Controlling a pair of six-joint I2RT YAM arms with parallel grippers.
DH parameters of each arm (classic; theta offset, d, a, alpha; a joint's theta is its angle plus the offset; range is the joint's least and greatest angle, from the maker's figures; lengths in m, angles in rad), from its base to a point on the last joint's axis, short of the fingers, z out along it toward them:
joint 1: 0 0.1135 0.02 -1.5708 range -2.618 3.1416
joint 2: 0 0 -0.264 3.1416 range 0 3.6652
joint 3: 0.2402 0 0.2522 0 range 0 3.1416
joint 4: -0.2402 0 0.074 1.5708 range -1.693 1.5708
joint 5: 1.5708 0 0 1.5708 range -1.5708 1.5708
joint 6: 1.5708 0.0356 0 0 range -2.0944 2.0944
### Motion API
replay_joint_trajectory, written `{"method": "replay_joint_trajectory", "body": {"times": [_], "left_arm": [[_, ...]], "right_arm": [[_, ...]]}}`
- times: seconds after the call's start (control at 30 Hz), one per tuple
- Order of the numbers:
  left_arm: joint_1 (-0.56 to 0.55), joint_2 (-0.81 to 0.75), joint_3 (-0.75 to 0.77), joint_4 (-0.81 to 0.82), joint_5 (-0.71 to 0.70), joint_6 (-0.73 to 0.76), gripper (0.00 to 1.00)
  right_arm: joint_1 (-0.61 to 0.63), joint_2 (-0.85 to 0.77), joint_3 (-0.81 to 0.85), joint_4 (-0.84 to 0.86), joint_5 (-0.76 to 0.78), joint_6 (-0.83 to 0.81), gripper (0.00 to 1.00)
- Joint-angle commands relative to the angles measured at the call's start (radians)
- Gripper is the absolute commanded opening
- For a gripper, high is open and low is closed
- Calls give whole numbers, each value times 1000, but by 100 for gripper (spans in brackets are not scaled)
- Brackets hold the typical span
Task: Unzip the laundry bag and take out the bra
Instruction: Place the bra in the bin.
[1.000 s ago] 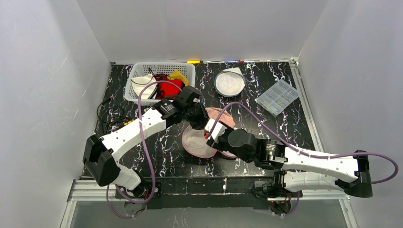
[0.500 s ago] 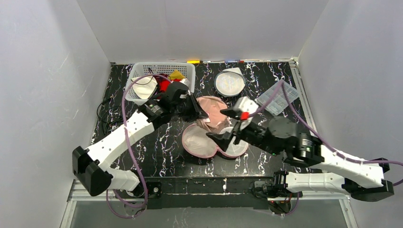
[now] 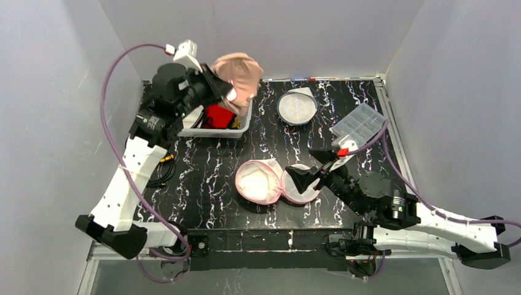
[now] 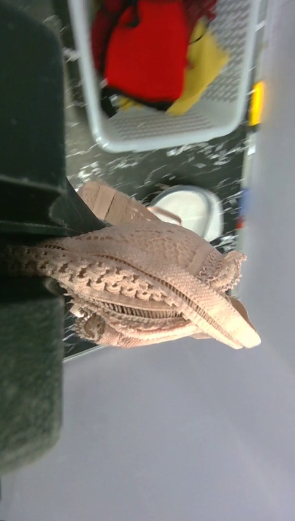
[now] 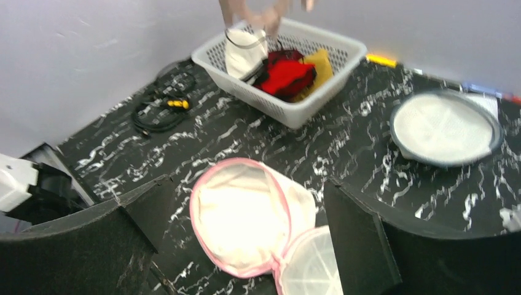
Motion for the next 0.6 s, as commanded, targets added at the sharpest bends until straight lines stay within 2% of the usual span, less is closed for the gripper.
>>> {"method": "replay_joint_trajectory", "body": {"times": [0.0,0.27,0.4,0.57], "left_arm": [[79,112,136,-48,14,149,0],[258,318,186,31,190,139,0],[298,386,113,204,294,164,0],[327,470,42,356,346,175,0]], "right_arm": [[3,3,-29,-16,130,115,99],[3,-14,-103,-42,61,190,98],[3,-36,-138,-36,32,167,98],[2,-68,-178,-21,38,180,98]]}}
